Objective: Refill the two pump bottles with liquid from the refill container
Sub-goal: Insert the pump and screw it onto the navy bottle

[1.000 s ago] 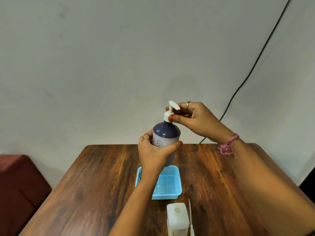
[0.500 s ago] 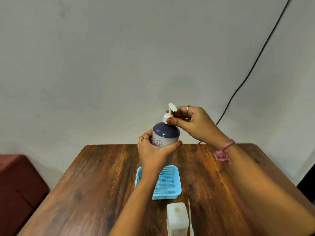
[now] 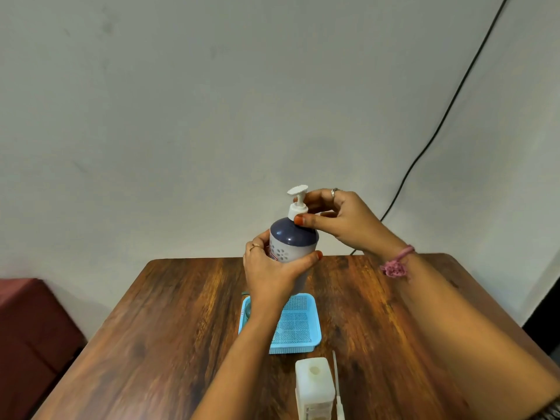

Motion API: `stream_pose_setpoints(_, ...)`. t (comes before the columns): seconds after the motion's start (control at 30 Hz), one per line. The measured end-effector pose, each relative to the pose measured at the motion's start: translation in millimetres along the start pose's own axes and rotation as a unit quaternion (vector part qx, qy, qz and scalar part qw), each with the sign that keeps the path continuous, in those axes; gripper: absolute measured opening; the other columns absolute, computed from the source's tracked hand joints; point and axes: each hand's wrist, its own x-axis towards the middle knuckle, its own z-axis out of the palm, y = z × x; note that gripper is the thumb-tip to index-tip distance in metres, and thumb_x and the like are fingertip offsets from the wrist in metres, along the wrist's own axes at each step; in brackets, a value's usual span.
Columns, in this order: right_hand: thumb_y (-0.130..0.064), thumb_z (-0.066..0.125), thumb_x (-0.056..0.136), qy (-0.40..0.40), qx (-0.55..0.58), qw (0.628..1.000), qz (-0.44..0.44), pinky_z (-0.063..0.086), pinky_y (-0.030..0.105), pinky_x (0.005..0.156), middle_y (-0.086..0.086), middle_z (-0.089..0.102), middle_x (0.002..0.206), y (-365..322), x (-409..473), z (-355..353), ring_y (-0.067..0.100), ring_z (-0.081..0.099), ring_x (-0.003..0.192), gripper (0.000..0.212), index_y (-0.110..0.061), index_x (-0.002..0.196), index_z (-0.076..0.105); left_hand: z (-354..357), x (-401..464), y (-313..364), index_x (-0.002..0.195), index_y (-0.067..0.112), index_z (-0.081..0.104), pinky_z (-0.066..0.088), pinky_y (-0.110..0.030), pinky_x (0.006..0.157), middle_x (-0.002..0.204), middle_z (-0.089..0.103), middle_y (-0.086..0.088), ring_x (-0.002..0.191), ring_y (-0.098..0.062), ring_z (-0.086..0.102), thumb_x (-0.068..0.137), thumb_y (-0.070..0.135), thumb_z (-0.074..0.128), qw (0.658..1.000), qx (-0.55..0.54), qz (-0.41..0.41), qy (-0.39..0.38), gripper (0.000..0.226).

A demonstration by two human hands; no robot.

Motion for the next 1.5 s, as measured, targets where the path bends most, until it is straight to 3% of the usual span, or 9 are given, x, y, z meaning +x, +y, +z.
stream_pose_setpoints(0.13, -0.034, 0.079, 0.071, 0.007, -0.01, 1.0, 0.024, 0.048, 0.023, 0.086, -0.013, 0.065, 0.104, 0, -2, 2, 0.004, 0.061, 0.1, 0.038, -0.029, 0.104, 0.059, 0, -3, 3, 0.117, 0.028, 0.053, 0.059, -0.04, 0.084, 0.115, 0.06, 0.002, 0.102, -0.018, 0.062, 0.038, 0.058, 0.083, 1.0, -0.008, -0.001, -0.006, 0.09)
stream_pose_setpoints(0.33, -0.018, 0.076, 0.077, -0.016, 0.082, 0.996, 0.028, 0.049, 0.035, 0.096, -0.005, 0.069, 0.11, 0, -6, 11, 0.009, 0.063, 0.105, 0.043, -0.018, 0.118, 0.062, -2, -3, 1, 0.115, 0.029, 0.055, 0.058, -0.041, 0.084, 0.113, 0.062, 0.003, 0.102, -0.019, 0.063, 0.038, 0.056, 0.087, 1.0, -0.014, -0.005, -0.002, 0.087)
stream_pose_setpoints(0.5, -0.038, 0.082, 0.056, 0.02, 0.102, 0.992, 0.073, 0.05, 0.028, 0.093, -0.005, 0.064, 0.112, 2, -11, 20, 0.013, 0.058, 0.111, 0.061, -0.026, 0.111, 0.059, -5, -7, -2, 0.117, 0.029, 0.053, 0.058, -0.041, 0.085, 0.114, 0.061, 0.004, 0.103, -0.018, 0.062, 0.037, 0.059, 0.085, 1.0, -0.016, -0.008, -0.002, 0.09)
stream_pose_setpoints(0.7, -0.004, 0.068, 0.082, -0.022, 0.203, 0.978, 0.043, 0.05, 0.031, 0.095, 0.005, 0.069, 0.115, -3, -12, 15, 0.015, 0.063, 0.11, 0.042, -0.011, 0.122, 0.06, -10, -5, 4, 0.116, 0.029, 0.053, 0.058, -0.04, 0.086, 0.116, 0.06, 0.002, 0.104, -0.017, 0.061, 0.035, 0.06, 0.083, 1.0, -0.017, 0.001, 0.003, 0.092)
stream_pose_setpoints(0.87, -0.03, 0.086, 0.06, 0.014, 0.158, 0.985, 0.074, 0.046, 0.039, 0.101, -0.003, 0.064, 0.117, 3, -9, 20, 0.014, 0.056, 0.115, 0.079, -0.022, 0.13, 0.051, -11, -9, 4, 0.115, 0.032, 0.049, 0.058, -0.04, 0.087, 0.116, 0.059, 0.002, 0.104, -0.017, 0.061, 0.037, 0.06, 0.082, 1.0, -0.014, -0.004, -0.006, 0.089)
stream_pose_setpoints(1.03, -0.004, 0.073, 0.077, -0.001, 0.247, 0.967, 0.066, 0.052, 0.029, 0.091, 0.007, 0.07, 0.11, -2, -11, 27, 0.015, 0.065, 0.106, 0.047, -0.015, 0.12, 0.057, -13, -6, 2, 0.112, 0.035, 0.049, 0.057, -0.041, 0.087, 0.115, 0.06, 0.003, 0.105, -0.019, 0.061, 0.037, 0.06, 0.083, 1.0, -0.01, 0.0, 0.003, 0.086)
stream_pose_setpoints(1.17, -0.023, 0.086, 0.058, 0.049, 0.2, 0.975, 0.086, 0.052, 0.034, 0.093, 0.004, 0.065, 0.114, 6, -9, 35, 0.017, 0.061, 0.108, 0.064, -0.023, 0.116, 0.058, -10, -10, -2, 0.114, 0.032, 0.05, 0.057, -0.041, 0.086, 0.115, 0.06, 0.004, 0.105, -0.019, 0.061, 0.038, 0.057, 0.084, 1.0, -0.013, -0.011, -0.002, 0.087)
stream_pose_setpoints(1.37, -0.003, 0.074, 0.074, 0.003, 0.27, 0.961, 0.063, 0.051, 0.03, 0.09, 0.009, 0.071, 0.108, 2, -13, 26, 0.019, 0.065, 0.105, 0.048, -0.009, 0.119, 0.059, -10, -8, -1, 0.112, 0.035, 0.05, 0.057, -0.041, 0.086, 0.115, 0.06, 0.004, 0.105, -0.019, 0.061, 0.037, 0.057, 0.084, 1.0, -0.018, -0.014, -0.006, 0.086)
stream_pose_setpoints(1.5, -0.027, 0.086, 0.054, 0.047, 0.2, 0.975, 0.08, 0.052, 0.029, 0.087, 0.0, 0.066, 0.105, 5, -9, 34, 0.017, 0.063, 0.104, 0.065, -0.024, 0.113, 0.058, -11, -10, -3, 0.115, 0.032, 0.05, 0.058, -0.04, 0.085, 0.115, 0.06, 0.004, 0.104, -0.018, 0.061, 0.038, 0.057, 0.084, 1.0, -0.018, -0.021, -0.007, 0.088)
